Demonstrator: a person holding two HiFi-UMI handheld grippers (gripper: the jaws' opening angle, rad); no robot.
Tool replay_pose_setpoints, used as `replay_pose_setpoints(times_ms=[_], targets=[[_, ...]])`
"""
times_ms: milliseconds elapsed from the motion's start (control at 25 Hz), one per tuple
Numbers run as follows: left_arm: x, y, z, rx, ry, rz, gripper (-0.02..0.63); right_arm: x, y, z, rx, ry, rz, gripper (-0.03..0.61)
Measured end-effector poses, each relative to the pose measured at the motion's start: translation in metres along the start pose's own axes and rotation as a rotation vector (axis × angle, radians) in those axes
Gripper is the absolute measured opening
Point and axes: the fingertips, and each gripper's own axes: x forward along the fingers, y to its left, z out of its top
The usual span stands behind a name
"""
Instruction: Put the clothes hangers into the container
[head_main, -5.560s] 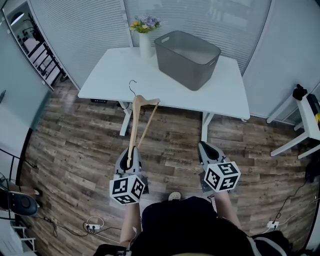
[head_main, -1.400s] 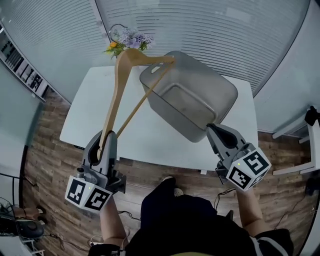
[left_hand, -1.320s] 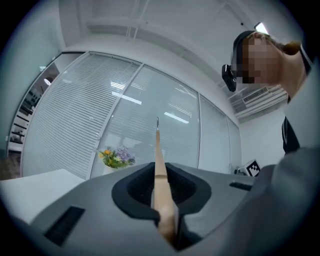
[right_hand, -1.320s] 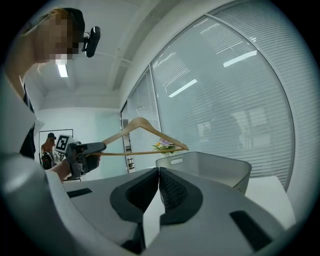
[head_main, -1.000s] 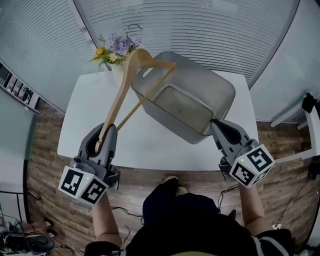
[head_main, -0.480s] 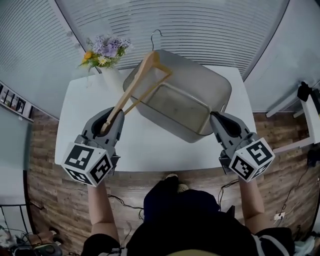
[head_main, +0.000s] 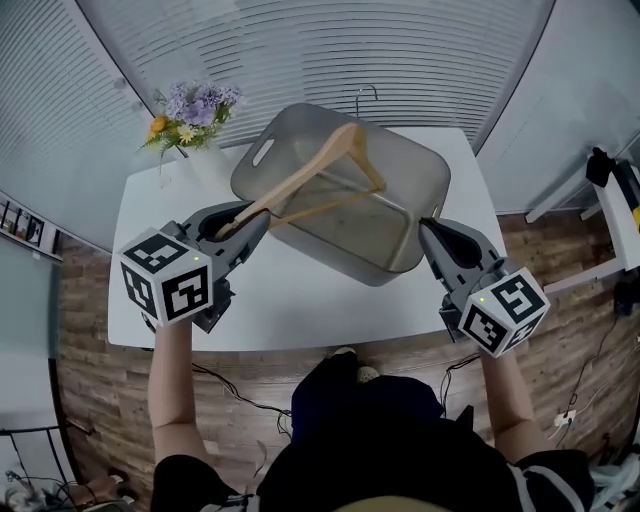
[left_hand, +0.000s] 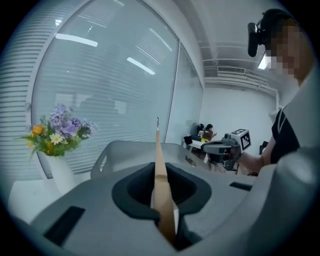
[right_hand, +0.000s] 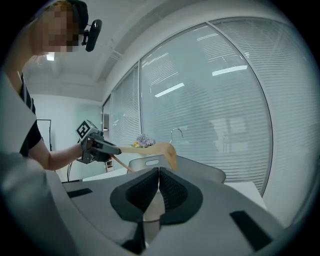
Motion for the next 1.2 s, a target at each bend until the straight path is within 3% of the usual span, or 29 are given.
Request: replay_pose_setpoints(times_ms=[120, 360, 680, 880, 1080, 1200], targets=[[0.011, -0.002, -0.002, -0.053, 0.078, -0.091, 0.057, -0.001, -0.002, 0.001, -0.001, 0.005, -0.005, 0.029], [0.032, -0.002, -0.006, -0.233, 0.232, -0.244, 0.057, -0.003, -0.003, -0.002, -0.003, 0.009, -0.007, 0.029], [0.056, 0.029, -0.008, -0.319, 0.368, -0.226, 0.060, -0.003, -0.012, -0.007, 0.006, 0.011, -0.014, 0.029], [0.063, 0.057, -0.025, -0.259, 0.478, -0.097, 0.078, 0.000, -0.015, -0.006, 0.012, 0.008, -0.016, 0.029], [0.066, 0.064, -0.044, 0.001, 0.586, 0.044, 0.103, -0.005, -0.014, -0.009, 0.008, 0.004, -0.013, 0.029], [0.068, 0.061, -0.043, 0.079, 0.602, 0.072, 0.107, -0.007, -0.014, -0.012, 0.010, 0.004, -0.015, 0.029]])
